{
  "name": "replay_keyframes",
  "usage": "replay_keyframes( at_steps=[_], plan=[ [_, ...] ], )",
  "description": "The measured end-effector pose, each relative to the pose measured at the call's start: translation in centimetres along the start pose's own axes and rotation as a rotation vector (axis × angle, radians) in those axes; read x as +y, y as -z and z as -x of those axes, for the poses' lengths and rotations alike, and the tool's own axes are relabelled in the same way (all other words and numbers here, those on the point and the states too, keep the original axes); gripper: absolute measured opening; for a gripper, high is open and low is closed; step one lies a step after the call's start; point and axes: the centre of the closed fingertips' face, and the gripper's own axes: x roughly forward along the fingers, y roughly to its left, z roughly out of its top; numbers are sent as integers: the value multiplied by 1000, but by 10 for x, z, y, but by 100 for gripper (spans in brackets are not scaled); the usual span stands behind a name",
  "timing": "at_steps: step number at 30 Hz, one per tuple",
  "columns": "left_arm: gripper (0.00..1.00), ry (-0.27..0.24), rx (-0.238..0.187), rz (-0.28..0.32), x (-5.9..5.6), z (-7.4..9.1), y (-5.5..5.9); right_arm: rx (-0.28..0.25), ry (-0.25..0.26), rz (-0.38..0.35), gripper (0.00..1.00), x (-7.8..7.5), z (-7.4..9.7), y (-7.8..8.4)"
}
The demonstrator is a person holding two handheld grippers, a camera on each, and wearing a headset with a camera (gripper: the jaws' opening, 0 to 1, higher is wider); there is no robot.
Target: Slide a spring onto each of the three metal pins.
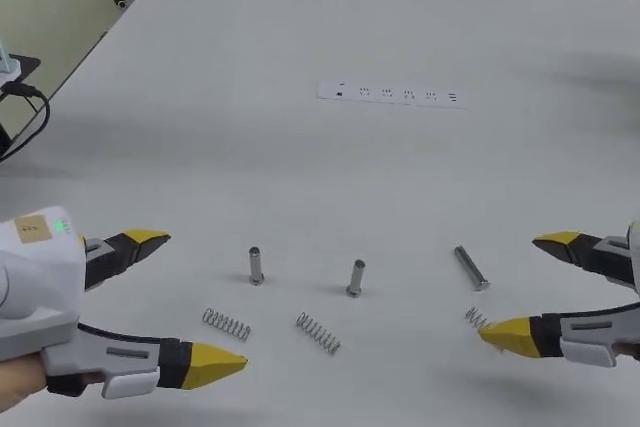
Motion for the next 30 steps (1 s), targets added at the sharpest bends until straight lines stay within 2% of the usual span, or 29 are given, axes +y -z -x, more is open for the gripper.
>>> replay_keyframes(
  at_steps=[7,14,18,30],
  plan=[
    [98,-2,1,1,2,-1,0,20,1,15,79,-11,-9,-7],
    [98,-5,4,3,4,0,1,52,15,-3,74,-25,-20,-11],
    [98,-10,16,1,5,0,4,84,14,-31,69,-31,-28,-9],
    [98,-13,10,10,6,0,4,169,24,-104,48,-50,-50,0]
  ],
)
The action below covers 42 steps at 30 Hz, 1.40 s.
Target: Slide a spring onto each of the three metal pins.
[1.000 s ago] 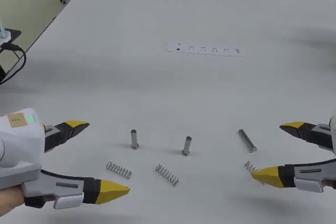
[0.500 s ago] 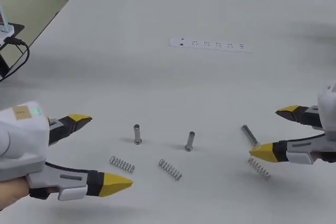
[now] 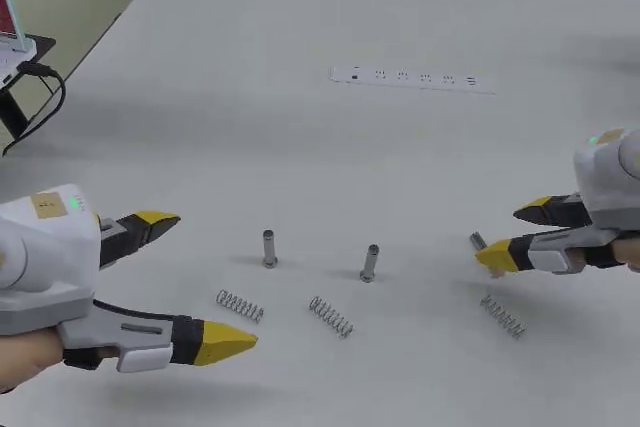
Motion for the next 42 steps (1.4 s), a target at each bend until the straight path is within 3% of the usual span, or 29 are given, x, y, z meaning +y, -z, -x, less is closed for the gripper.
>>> replay_keyframes(
  at_steps=[20,31,42],
  plan=[
    [98,5,7,7,1,-1,3,138,-5,-139,19,-9,-28,13],
    [98,8,11,7,-1,-1,4,188,34,-217,7,-15,-36,16],
    [98,12,20,12,-3,-3,7,234,44,-248,6,-11,-44,21]
  ],
)
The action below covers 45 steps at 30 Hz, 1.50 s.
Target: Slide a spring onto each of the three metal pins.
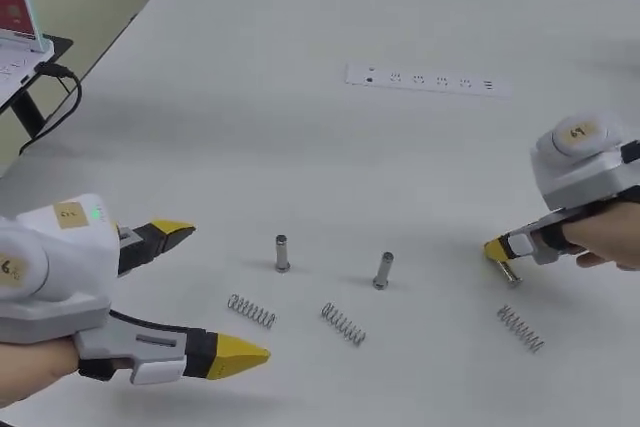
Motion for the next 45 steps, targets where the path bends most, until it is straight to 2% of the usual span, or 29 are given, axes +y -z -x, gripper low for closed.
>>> replay_keyframes(
  at_steps=[5,9,13,21,31,39,45],
  plan=[
    [98,4,-3,0,-2,-1,0,12,11,-6,5,-1,-2,1],
    [98,0,-7,-1,0,0,-1,0,20,-30,5,-2,-1,2],
    [98,-5,-11,-1,1,2,-2,-20,5,-43,5,1,3,5],
    [98,-4,-9,-1,-1,2,-1,-84,1,-79,5,0,18,6],
    [98,5,-10,-6,-4,0,-2,-158,1,-59,5,6,33,3],
    [98,-1,-17,-8,-3,2,-3,-221,11,-35,5,11,43,0],
    [98,-1,-16,-10,-4,2,-3,-238,14,-32,5,12,49,2]
  ],
)
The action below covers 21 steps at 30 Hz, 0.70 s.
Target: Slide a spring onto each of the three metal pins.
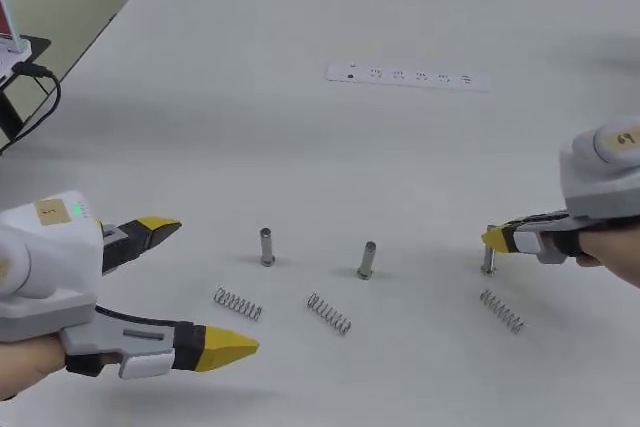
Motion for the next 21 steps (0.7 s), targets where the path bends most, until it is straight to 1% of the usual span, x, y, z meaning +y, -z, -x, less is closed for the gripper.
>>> replay_keyframes(
  at_steps=[3,6,10,15,16,18,21],
  plan=[
    [98,1,-5,0,-1,0,-1,-15,4,15,5,1,3,1],
    [98,0,-3,-2,0,0,-1,-21,3,16,5,1,4,3],
    [98,0,-6,-3,0,-1,-3,-30,2,36,5,4,6,5],
    [98,1,-3,-5,0,-1,-1,-31,16,90,5,5,6,8],
    [98,1,-3,-3,0,0,-1,-34,17,116,5,5,6,9],
    [98,1,-5,-3,0,0,-1,-39,21,145,5,6,7,10],
    [98,-1,-5,-3,1,1,-1,-41,24,154,5,7,7,12]
  ],
)
